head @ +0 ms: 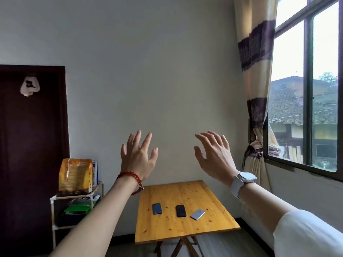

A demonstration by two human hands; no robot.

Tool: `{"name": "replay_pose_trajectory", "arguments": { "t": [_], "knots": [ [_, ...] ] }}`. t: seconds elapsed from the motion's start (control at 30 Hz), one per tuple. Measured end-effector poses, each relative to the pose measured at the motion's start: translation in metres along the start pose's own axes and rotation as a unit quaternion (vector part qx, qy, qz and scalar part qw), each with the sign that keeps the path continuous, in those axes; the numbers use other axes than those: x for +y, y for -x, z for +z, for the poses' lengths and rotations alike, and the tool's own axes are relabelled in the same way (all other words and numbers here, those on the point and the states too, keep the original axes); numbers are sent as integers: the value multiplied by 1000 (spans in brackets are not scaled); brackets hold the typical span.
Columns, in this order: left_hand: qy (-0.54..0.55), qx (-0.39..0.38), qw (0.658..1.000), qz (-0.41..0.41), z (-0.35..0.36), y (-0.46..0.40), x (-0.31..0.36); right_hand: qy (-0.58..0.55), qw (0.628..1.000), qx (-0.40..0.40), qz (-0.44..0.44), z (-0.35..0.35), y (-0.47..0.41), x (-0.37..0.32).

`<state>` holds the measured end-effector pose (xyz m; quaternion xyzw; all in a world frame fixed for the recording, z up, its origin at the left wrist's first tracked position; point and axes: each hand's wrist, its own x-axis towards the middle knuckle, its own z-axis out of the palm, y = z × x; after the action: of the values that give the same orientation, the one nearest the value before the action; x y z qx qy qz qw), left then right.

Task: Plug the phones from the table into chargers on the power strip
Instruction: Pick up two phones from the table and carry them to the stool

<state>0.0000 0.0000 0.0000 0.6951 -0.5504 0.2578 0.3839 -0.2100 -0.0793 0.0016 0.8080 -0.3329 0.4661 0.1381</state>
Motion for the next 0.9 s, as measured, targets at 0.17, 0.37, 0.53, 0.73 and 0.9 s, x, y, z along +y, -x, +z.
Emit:
{"name": "replay_pose_trajectory", "arguments": {
  "t": [0.17, 0.37, 0.53, 0.73, 0.9],
  "knots": [
    [139, 37, 989, -20, 28, 6, -36, -88, 995, 33, 35, 51, 8, -19],
    [212, -19, 975, -60, 99, 59, -95, -200, 972, -34, 123, 147, 73, -36],
    [259, -74, 952, -148, 165, 124, -143, -254, 934, -95, 230, 219, 144, -32],
    [249, -182, 922, -234, 260, 173, -188, -253, 884, -182, 347, 301, 205, -6],
    [208, -265, 910, -242, 357, 180, -214, -237, 847, -284, 381, 380, 228, 53]
  ]
}}
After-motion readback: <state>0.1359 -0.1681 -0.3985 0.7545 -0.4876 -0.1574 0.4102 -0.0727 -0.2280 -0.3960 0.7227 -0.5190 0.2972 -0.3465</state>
